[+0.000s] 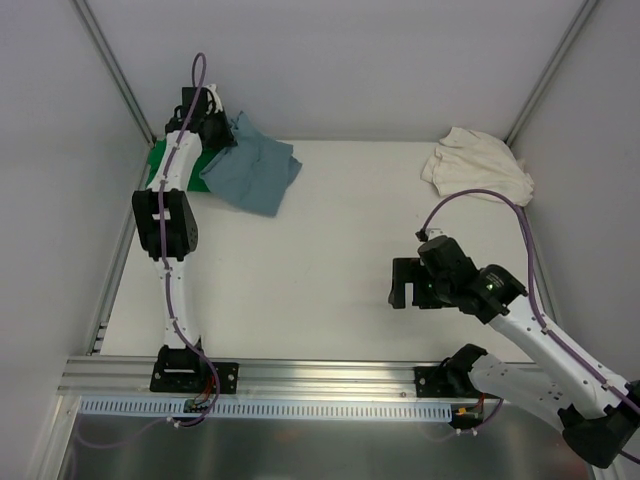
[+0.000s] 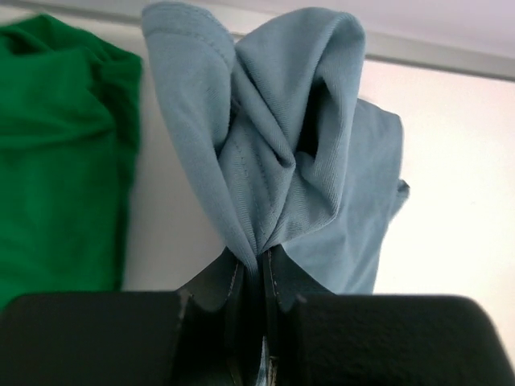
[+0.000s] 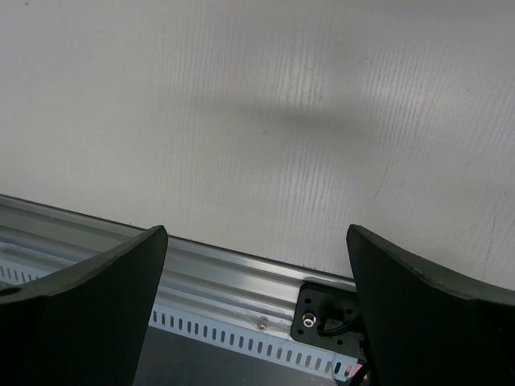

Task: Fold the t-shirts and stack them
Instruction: Put the neatly folded tshirt into the corner of the board with the left arm

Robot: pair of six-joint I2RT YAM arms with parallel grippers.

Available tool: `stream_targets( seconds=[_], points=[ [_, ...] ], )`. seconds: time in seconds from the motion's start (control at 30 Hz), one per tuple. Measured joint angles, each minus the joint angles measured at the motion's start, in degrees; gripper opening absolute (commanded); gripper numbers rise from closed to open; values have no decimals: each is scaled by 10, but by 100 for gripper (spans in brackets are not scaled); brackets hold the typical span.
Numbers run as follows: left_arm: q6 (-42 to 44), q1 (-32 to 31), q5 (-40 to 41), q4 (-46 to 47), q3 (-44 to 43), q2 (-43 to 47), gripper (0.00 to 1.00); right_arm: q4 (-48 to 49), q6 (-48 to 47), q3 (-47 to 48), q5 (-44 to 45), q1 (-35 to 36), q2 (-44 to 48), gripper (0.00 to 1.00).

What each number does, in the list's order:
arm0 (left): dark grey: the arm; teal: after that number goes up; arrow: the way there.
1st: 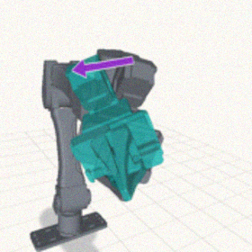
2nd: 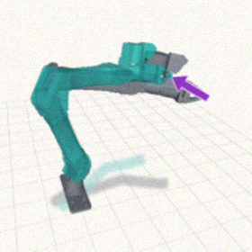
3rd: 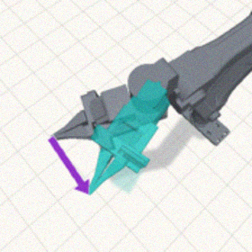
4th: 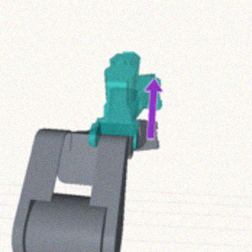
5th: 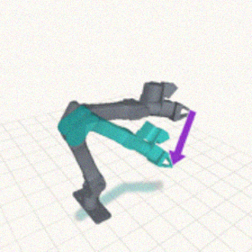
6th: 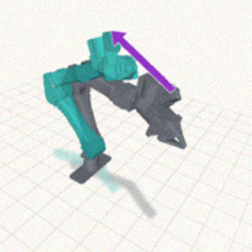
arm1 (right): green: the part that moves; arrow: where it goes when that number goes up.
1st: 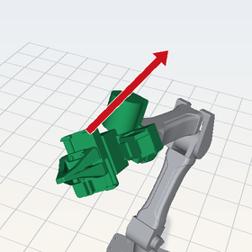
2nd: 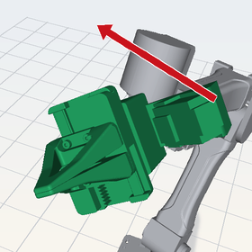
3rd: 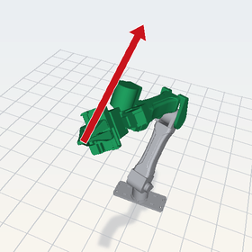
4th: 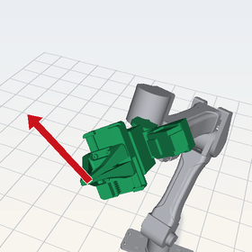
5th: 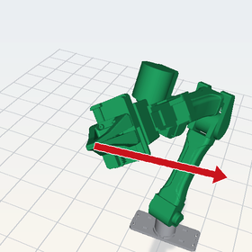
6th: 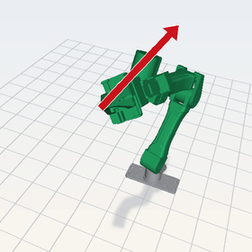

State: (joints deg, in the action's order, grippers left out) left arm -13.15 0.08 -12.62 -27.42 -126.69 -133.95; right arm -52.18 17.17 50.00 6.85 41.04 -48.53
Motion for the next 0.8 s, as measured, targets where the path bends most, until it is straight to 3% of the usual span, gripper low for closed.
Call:
stream_targets(
  seconds=[0.43,0.8],
  points=[
    [31,85,2,-9,-12,0,0,12,-43,-26,-59,-96,-19,100],
    [35,89,-8,2,-45,0,0,32,-46,-35,-94,-105,-44,100]
  ],
)
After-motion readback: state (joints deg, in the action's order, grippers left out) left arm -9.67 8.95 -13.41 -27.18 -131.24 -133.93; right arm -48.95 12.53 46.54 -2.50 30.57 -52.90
